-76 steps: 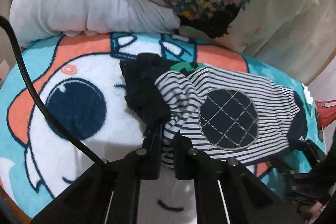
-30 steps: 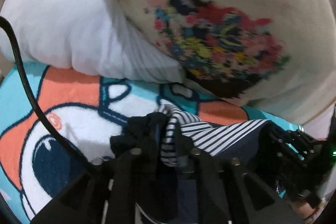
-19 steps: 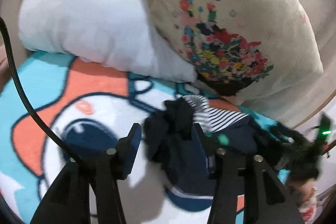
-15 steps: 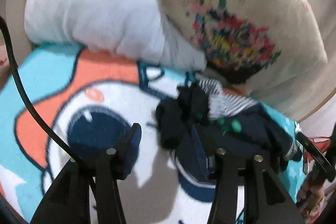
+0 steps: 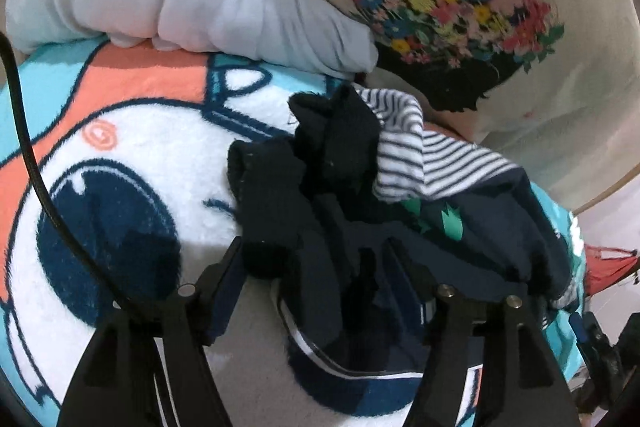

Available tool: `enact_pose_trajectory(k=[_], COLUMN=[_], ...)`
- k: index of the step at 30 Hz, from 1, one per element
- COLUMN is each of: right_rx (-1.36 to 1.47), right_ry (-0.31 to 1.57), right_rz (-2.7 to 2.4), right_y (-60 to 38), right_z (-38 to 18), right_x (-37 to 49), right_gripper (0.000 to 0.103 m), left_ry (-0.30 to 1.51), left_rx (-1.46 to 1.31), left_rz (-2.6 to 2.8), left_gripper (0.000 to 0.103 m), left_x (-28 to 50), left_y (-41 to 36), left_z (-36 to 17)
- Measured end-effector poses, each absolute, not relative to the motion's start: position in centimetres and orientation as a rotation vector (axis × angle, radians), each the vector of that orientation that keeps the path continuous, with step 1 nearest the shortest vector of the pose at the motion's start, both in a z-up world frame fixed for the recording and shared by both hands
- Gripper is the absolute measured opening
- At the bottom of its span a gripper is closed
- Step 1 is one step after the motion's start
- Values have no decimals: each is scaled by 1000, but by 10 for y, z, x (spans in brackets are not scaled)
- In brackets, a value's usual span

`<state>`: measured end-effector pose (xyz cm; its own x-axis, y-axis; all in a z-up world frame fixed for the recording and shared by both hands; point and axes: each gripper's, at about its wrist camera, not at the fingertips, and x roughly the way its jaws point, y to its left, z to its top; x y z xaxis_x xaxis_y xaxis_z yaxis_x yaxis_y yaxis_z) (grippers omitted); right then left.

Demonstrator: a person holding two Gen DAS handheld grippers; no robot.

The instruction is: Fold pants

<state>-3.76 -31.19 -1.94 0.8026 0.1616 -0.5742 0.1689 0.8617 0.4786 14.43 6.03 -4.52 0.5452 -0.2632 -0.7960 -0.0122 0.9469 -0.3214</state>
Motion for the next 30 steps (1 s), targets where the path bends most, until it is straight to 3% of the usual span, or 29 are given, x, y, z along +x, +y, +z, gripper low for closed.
enact_pose_trajectory(k=[4, 5, 7, 10, 12, 13, 22, 30], right_rx=[561, 558, 538, 487, 499, 521, 622, 581], right_ry=[737, 749, 793, 761, 762, 776, 723, 754], right_rz=[20, 18, 16, 3, 22, 29, 122, 1], right_y=[-303, -300, -288, -277, -275, -276, -291, -312], right_z=[-32, -33, -39, -39, -40, -41, -12, -18], right_x=[-23, -18, 3, 24, 34, 35, -14, -41], right_gripper=[66, 66, 66, 67, 41, 19, 8, 8], left_ry=[998, 1001, 1023, 1026, 1014, 1009, 949, 1013], left_rx=[-281, -283, -272, -251, -242, -242, -257, -348], left_rz=[-172, -189, -218, -220, -207, -200, -194, -179], left_gripper=[66, 61, 11, 10, 10, 10, 10, 10], left_x=[146, 146, 146, 146, 141, 137, 76, 30], left_y=[53, 50, 39, 29, 27, 29, 61, 76], left_z=[-44, -44, -46, -46, -40, -36, 2, -27])
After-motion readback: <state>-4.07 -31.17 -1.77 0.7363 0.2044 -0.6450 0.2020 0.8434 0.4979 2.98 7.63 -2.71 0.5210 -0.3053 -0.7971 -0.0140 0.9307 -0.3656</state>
